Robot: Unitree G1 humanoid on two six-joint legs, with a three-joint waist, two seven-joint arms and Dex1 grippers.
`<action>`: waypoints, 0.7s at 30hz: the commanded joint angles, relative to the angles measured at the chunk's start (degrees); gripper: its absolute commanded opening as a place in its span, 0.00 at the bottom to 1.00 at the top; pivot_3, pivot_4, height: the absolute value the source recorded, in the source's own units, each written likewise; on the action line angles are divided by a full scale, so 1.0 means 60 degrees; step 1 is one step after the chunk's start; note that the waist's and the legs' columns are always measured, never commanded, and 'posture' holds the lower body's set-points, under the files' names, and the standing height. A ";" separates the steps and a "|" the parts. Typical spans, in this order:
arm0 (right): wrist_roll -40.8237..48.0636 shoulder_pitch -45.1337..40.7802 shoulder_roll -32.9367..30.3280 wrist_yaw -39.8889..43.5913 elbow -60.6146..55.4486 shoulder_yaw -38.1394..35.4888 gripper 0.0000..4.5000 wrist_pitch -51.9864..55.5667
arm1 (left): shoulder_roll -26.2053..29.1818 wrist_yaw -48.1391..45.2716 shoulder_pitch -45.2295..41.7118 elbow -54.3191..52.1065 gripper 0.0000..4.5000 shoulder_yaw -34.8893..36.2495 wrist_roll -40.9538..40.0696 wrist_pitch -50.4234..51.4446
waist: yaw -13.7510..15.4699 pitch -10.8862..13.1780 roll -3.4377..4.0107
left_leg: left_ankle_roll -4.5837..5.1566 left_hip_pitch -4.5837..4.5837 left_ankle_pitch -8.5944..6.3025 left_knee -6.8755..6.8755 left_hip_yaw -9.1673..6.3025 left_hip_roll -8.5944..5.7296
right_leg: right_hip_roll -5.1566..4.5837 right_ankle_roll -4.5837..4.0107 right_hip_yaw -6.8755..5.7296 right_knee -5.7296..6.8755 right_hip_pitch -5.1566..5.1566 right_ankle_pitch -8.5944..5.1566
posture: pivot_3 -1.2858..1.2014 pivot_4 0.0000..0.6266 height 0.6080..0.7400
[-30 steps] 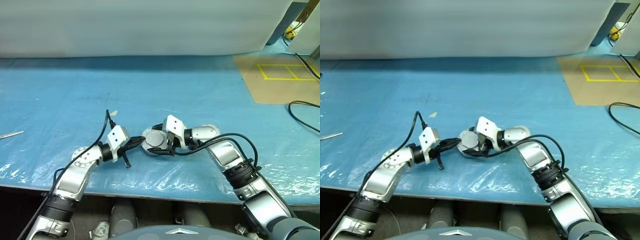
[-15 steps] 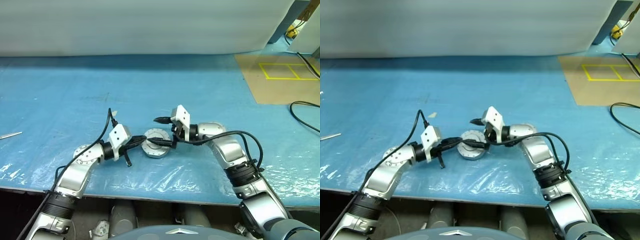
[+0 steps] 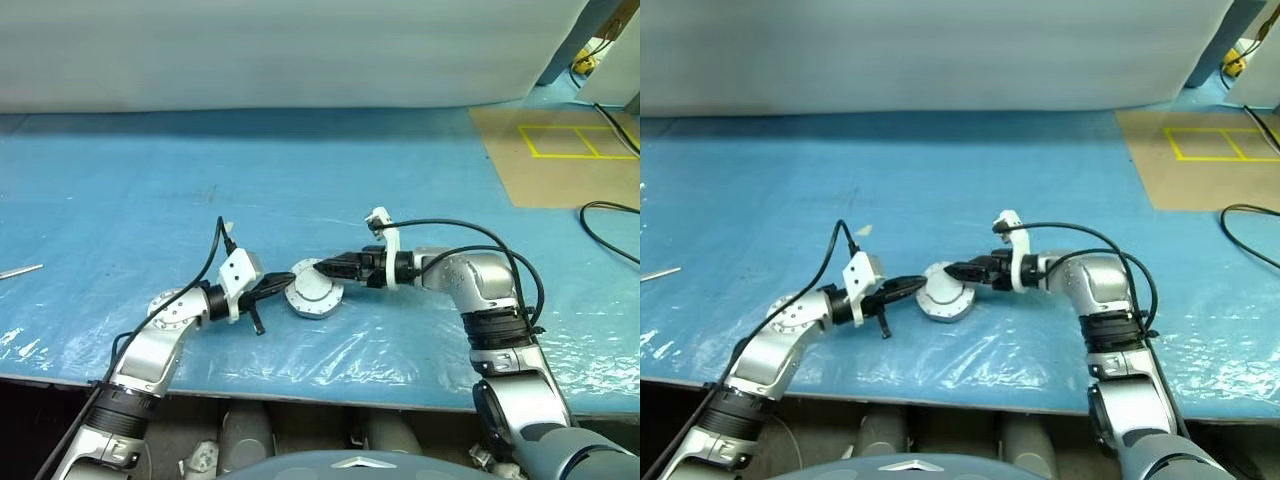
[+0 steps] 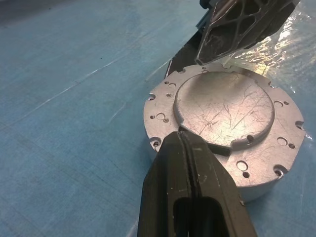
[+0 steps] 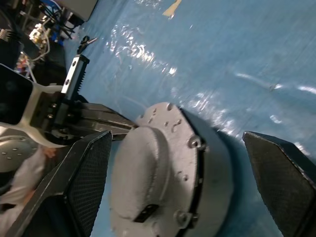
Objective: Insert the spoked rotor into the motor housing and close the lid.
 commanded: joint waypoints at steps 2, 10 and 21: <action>0.0708 -0.0127 0.0054 -0.0260 -0.0083 -0.0301 0.99 0.1610 | -0.0017 -0.0117 0.0034 -0.0092 0.00 -0.0167 -0.0007 -0.0063 | 0.0053 0.0001 0.0001 | -0.0002 0.0000 0.0000 0.0000 0.0004 0.0000 | -0.0001 0.0000 0.0001 0.0000 0.0000 0.0000 | 0.52 0.24 1.00; 0.1152 0.0418 -0.0187 -0.0314 -0.0470 0.0360 0.99 0.2448 | -0.0038 -0.0031 -0.0021 0.0061 0.00 -0.0194 0.0115 -0.0264 | 0.0125 0.0004 0.0009 | -0.0006 0.0008 0.0000 -0.0009 0.0014 0.0016 | 0.0011 0.0002 0.0005 0.0001 -0.0008 -0.0001 | 0.52 0.24 1.00; 0.1134 0.0166 0.0747 -0.1226 -0.0007 -0.0809 0.36 0.2340 | -0.0206 0.0228 -0.0112 0.0317 0.00 0.0000 0.0210 -0.0615 | 0.0123 0.0002 0.0015 | -0.0008 0.0010 0.0000 -0.0010 0.0025 0.0015 | 0.0016 0.0001 0.0019 0.0012 -0.0024 0.0000 | 0.52 0.24 1.00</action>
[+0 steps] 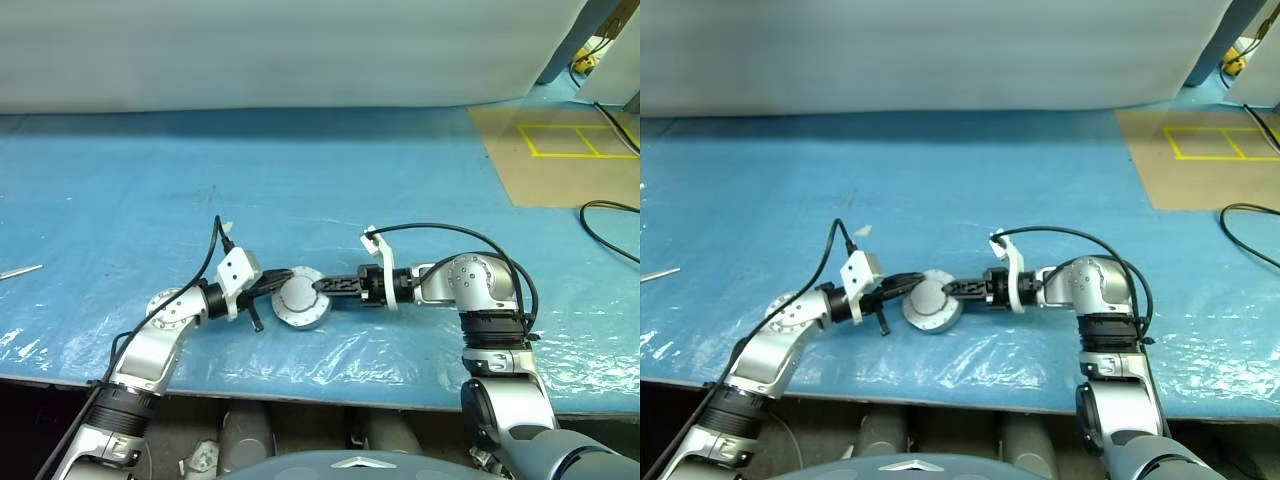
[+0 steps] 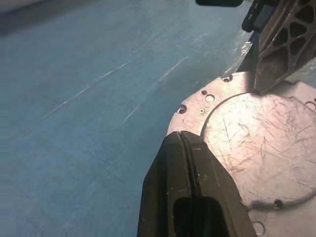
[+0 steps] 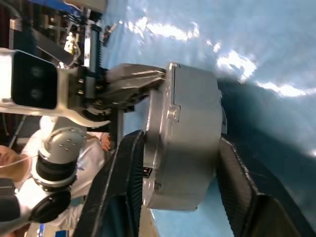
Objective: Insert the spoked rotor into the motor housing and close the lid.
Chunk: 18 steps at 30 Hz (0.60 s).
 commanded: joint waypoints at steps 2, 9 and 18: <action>0.0182 0.0078 0.0088 -0.0220 0.0012 0.0115 0.26 0.0284 | -0.0365 0.0239 -0.0170 0.0102 0.00 0.0080 -0.0157 -0.0154 | 0.0039 0.0000 -0.0001 | 0.0000 -0.0005 0.0000 0.0000 0.0000 -0.0002 | -0.0003 0.0000 -0.0001 -0.0005 0.0001 0.0000 | 0.52 0.24 1.00; 0.0221 0.0060 0.0267 -0.0483 0.0209 -0.0172 0.26 0.0108 | -0.0849 0.0888 -0.0481 0.0141 0.00 0.1033 -0.1001 0.0204 | -0.0006 0.0001 0.0000 | -0.0002 -0.0010 0.0001 -0.0003 0.0003 0.0007 | 0.0010 0.0000 0.0001 0.0005 -0.0018 0.0001 | 0.52 0.24 1.00; 0.0696 -0.1108 0.2007 -0.2270 0.1369 -0.3279 0.26 -0.2408 | -0.1237 0.2049 -0.0663 -0.0021 0.00 0.3087 -0.3194 0.2043 | 0.0007 0.0007 0.0002 | -0.0003 -0.0093 0.0002 0.0026 0.0006 0.0001 | 0.0005 -0.0003 0.0004 0.0037 -0.0096 0.0004 | 0.52 0.24 1.00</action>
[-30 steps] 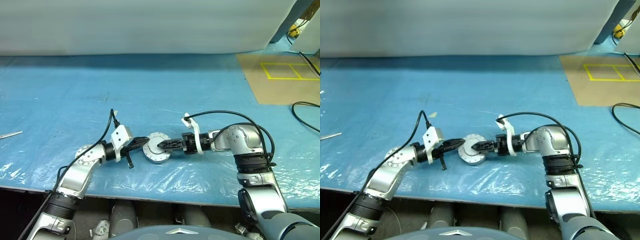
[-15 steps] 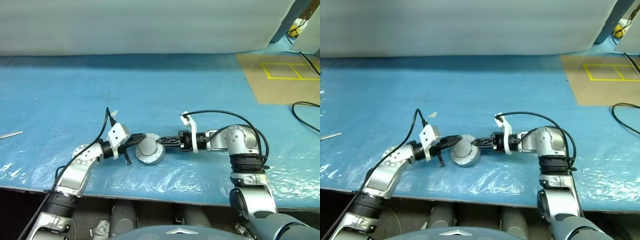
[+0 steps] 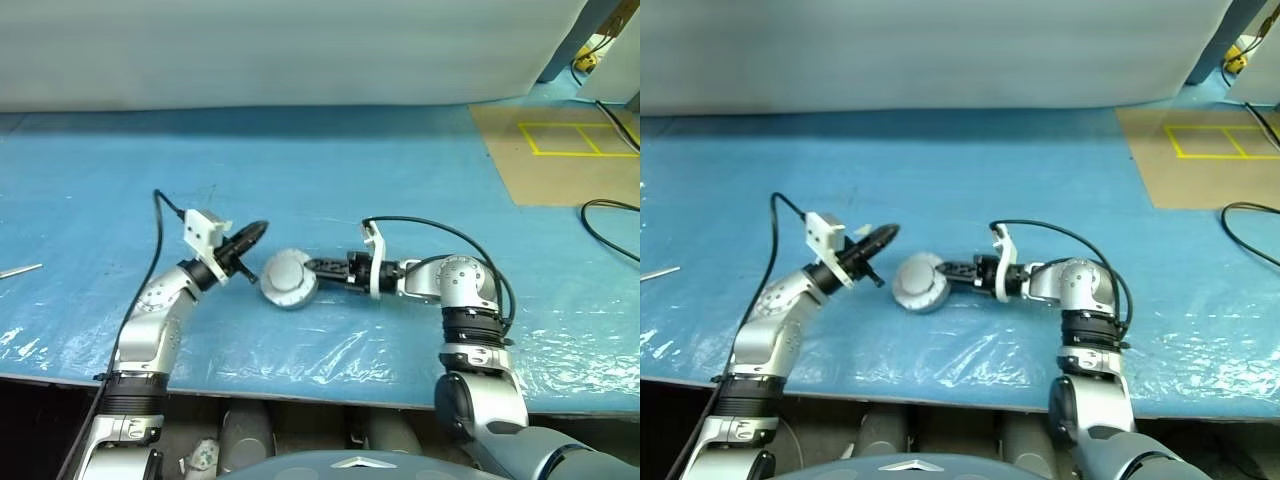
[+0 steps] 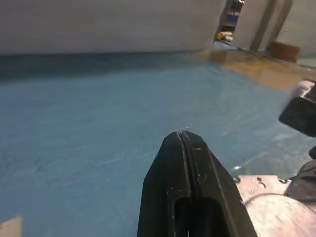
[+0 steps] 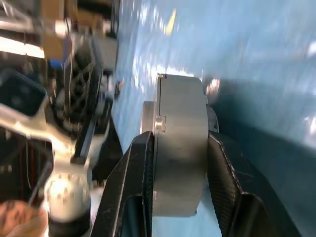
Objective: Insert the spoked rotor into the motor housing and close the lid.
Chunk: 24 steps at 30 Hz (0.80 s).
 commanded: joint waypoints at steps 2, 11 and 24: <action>0.0684 -0.0738 0.0428 -0.0571 -0.0083 -0.1179 0.26 -0.1433 | -0.0014 0.0425 0.0261 -0.0371 0.00 0.0840 -0.1011 0.0873 | 0.0044 0.0000 -0.0001 | -0.0001 -0.0024 0.0001 0.0000 0.0000 -0.0003 | -0.0002 0.0003 -0.0003 -0.0014 -0.0009 0.0002 | 0.52 0.24 1.00; 0.1523 -0.1213 0.1277 -0.1426 0.0032 -0.1859 0.26 -0.2771 | -0.1032 0.1599 0.0529 -0.1027 0.35 0.1598 -0.3454 0.3174 | 0.0039 0.0004 -0.0006 | -0.0014 -0.0074 -0.0007 -0.0014 -0.0008 0.0010 | 0.0006 0.0043 -0.0032 -0.0017 -0.0036 0.0027 | 0.52 0.24 1.00; 0.1921 -0.1140 0.1433 -0.1205 0.0027 -0.1050 0.26 -0.3182 | -0.2220 0.3685 -0.0019 -0.1069 0.99 0.2362 -0.6262 0.4591 | 0.0022 0.0005 -0.0008 | -0.0015 -0.0070 -0.0006 0.0000 -0.0014 0.0006 | 0.0008 0.0049 -0.0025 -0.0015 -0.0035 0.0031 | 0.52 0.24 1.00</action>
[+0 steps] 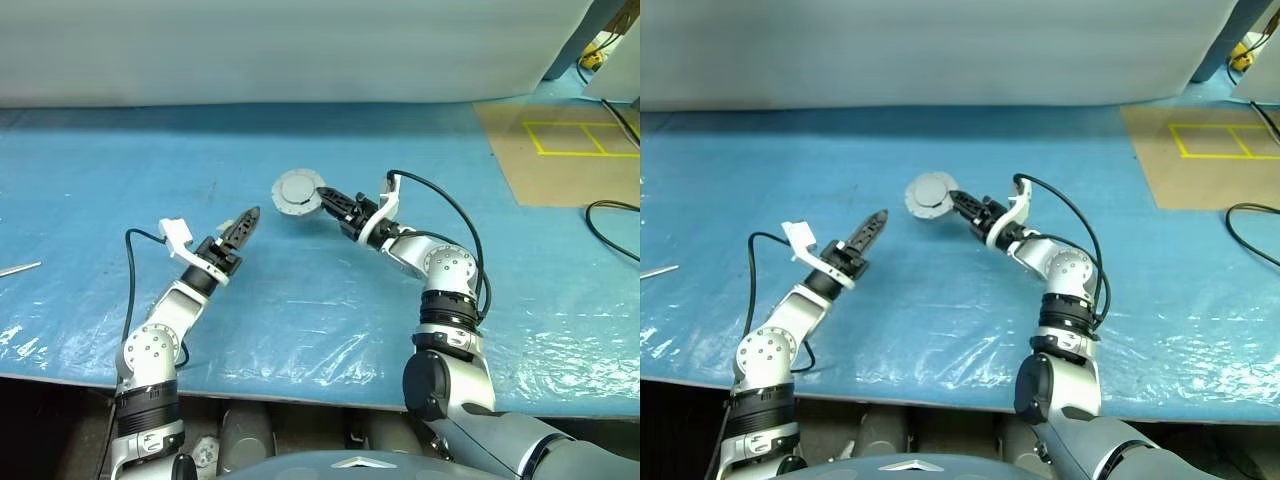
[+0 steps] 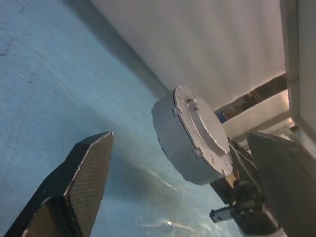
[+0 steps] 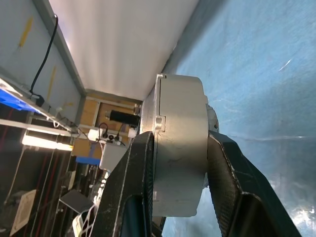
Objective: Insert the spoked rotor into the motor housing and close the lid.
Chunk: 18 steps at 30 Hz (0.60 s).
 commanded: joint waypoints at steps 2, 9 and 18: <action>0.0769 -0.0192 0.0158 0.0524 -0.0469 0.0458 0.26 0.0052 | -0.0159 0.0446 -0.0296 -0.0136 0.99 0.0171 -0.0951 0.0459 | 0.0010 0.0001 -0.0001 | 0.0000 -0.0006 0.0000 0.0001 -0.0002 -0.0003 | 0.0000 0.0008 0.0000 -0.0002 0.0000 0.0005 | 0.52 0.24 1.00; 0.1184 0.0051 0.0150 0.0853 -0.0732 0.1049 0.26 0.0499 | -0.0407 0.0568 -0.0403 -0.0028 0.99 -0.0183 -0.0858 0.0463 | 0.0023 0.0000 -0.0002 | 0.0000 -0.0011 0.0000 0.0001 -0.0009 -0.0004 | -0.0001 0.0013 -0.0003 -0.0001 0.0000 0.0008 | 0.52 0.24 1.00; 0.1378 0.0294 0.0194 0.1028 -0.0861 0.1564 0.26 0.0678 | -0.0782 0.0762 -0.0751 0.0098 0.86 -0.0058 -0.1611 0.0677 | 0.0022 0.0001 -0.0003 | 0.0000 -0.0011 0.0001 0.0019 -0.0014 -0.0004 | -0.0001 0.0017 -0.0001 0.0005 0.0004 0.0010 | 0.52 0.24 1.00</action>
